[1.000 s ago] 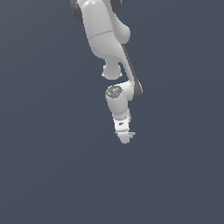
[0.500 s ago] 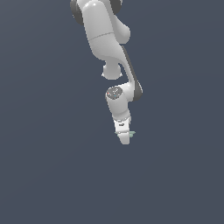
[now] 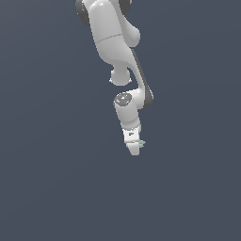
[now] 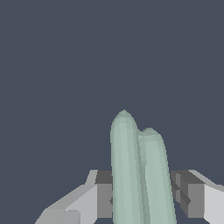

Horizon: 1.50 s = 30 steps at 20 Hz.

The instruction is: Pick up the object and move it to a goal position.

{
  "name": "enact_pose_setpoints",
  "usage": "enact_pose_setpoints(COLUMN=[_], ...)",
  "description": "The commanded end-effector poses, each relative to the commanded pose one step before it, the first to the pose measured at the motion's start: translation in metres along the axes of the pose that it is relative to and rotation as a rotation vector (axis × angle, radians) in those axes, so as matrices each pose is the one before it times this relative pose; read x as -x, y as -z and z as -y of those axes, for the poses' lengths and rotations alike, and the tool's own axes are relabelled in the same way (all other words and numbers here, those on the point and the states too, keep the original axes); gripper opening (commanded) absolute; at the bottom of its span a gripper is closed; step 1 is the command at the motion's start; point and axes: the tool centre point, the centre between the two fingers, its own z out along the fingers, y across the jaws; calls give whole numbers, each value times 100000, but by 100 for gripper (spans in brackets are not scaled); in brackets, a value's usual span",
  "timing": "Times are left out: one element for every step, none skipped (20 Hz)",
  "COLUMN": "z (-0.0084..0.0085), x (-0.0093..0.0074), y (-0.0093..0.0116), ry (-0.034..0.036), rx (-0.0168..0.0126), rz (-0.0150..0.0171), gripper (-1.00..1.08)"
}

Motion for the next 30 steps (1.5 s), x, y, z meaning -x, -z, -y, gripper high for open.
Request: enact_pose_setpoints(z=[29, 37, 36, 48, 47, 59, 64, 64, 80, 81, 86, 91, 95, 101, 102, 106, 108, 103, 111, 106, 104, 103, 101, 99, 93, 87, 82, 76, 73, 68], x=[-256, -168, -191, -228, -250, -288, -319, -341, -387, -412, -444, -474, -500, -528, -545, -570, -587, -584, -618, -610, -613, -615, -617, -614, -590, -564, -534, -528, -500, -495], y=[369, 211, 284, 300, 374, 390, 435, 511, 507, 576, 623, 667, 706, 727, 771, 785, 808, 873, 800, 848, 848, 845, 842, 833, 794, 755, 754, 672, 695, 637], ry=[35, 21, 0, 21, 0, 21, 21, 0, 37, 21, 21, 21, 21, 30, 21, 30, 29, 0, 45, 20, 19, 19, 19, 18, 18, 17, 0, 28, 0, 27], rx=[40, -40, 0, -40, 0, -40, -40, 0, -70, -41, -41, -42, -42, -61, -45, -66, -69, 0, -118, -57, -59, -62, -64, -66, -67, -66, 0, -106, 0, -88], rz=[-1, 53, 0, 52, 0, 52, 52, 0, 90, 52, 51, 51, 50, 70, 48, 66, 63, 0, 89, 34, 30, 24, 16, 8, -2, -13, 0, -49, 0, -77], gripper=[-100, -100, -100, -100, -100, -100, -100, -100, -100, -100, -100, -100, -100, -100, -100, -100, -100, -100, -100, -100, -100, -100, -100, -100, -100, -100, -100, -100, -100, -100])
